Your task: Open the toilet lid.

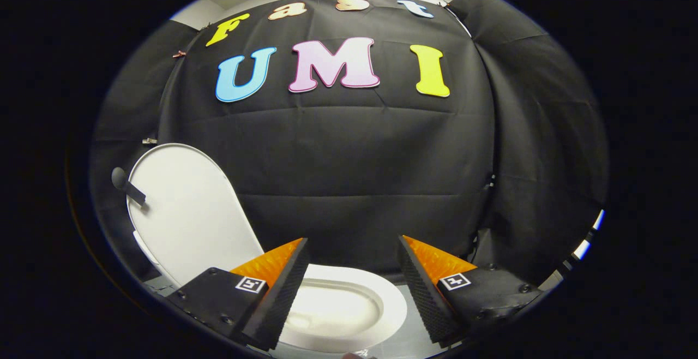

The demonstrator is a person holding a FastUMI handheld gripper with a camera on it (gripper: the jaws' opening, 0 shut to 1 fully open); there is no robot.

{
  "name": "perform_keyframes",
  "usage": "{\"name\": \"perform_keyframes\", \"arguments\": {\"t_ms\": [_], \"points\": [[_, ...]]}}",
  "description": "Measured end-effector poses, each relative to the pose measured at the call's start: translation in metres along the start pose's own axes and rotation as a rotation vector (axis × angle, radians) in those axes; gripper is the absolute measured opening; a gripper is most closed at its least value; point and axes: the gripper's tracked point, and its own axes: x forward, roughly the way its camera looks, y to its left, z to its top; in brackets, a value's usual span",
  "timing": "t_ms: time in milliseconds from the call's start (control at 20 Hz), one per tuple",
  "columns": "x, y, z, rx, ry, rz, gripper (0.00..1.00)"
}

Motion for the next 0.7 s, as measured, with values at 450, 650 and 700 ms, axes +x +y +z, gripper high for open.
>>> {"name": "perform_keyframes", "arguments": {"t_ms": [450, 650, 700], "points": [[0.005, -0.047, -0.003, -0.019, -0.089, -0.072, 0.99], [0.003, -0.042, -0.006, -0.031, -0.088, -0.064, 1.0], [0.003, -0.041, -0.005, -0.038, -0.09, -0.061, 0.99]]}}
